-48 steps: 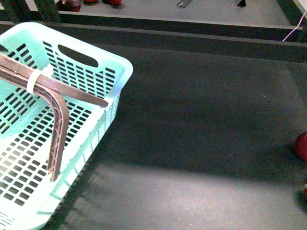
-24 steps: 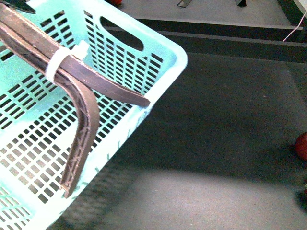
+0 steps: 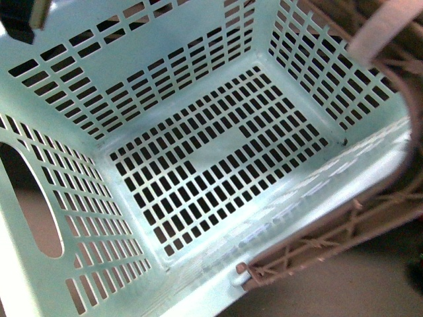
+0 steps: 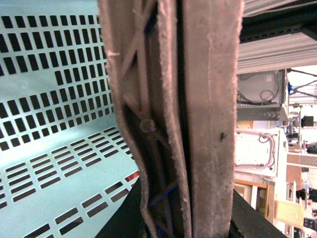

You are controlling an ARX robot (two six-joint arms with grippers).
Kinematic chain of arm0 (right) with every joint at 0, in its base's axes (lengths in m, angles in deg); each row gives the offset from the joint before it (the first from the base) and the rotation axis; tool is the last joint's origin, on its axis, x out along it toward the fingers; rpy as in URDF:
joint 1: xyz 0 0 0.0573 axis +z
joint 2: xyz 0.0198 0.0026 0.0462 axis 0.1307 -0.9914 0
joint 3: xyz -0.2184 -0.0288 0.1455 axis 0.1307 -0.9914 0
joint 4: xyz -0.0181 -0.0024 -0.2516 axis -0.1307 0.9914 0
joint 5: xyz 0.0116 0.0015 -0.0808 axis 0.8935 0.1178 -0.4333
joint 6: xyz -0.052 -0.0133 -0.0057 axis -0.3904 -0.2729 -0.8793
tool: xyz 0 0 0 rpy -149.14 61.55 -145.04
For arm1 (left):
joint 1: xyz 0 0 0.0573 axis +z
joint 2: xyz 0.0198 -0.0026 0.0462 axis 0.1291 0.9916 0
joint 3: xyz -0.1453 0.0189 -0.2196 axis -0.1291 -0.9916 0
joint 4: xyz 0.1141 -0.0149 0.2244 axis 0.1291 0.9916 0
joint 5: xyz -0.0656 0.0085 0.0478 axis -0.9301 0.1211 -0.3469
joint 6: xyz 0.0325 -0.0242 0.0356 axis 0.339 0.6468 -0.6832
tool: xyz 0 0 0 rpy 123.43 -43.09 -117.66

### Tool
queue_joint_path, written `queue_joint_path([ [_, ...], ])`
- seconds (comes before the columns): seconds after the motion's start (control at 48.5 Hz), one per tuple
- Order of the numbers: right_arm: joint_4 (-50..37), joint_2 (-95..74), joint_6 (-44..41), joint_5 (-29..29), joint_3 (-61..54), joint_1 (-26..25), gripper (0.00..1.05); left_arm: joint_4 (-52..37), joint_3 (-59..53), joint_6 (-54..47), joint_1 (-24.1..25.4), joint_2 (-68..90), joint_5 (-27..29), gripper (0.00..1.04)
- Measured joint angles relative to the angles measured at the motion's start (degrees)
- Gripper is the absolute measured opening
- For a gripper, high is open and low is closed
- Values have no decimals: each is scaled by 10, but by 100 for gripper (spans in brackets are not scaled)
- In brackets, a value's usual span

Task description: Pick apple with right arm and hold basket with left

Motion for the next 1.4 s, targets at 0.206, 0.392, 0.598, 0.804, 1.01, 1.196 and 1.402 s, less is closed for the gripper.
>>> queue_joint_path([
  [0.206,0,0,0,0,0,0,96,0,8,-3,-31,9,3,19],
  [0.392,0,0,0,0,0,0,96,0,8,-3,-35,9,3,19],
  [0.598,2,-1,0,0,1,1,96,0,8,-6,-35,9,6,19],
  [0.804,169,-230,191,-224,82,-8,96,0,9,-9,-35,10,8,19],
  [1.01,-110,-515,153,-128,103,-171,96,0,9,-9,-35,10,5,19],
  [1.196,-316,-879,105,-72,208,-195,96,0,9,-9,-35,10,10,19],
  [1.402,-345,-1149,41,-52,326,-181,96,0,9,-9,-35,10,8,19],
])
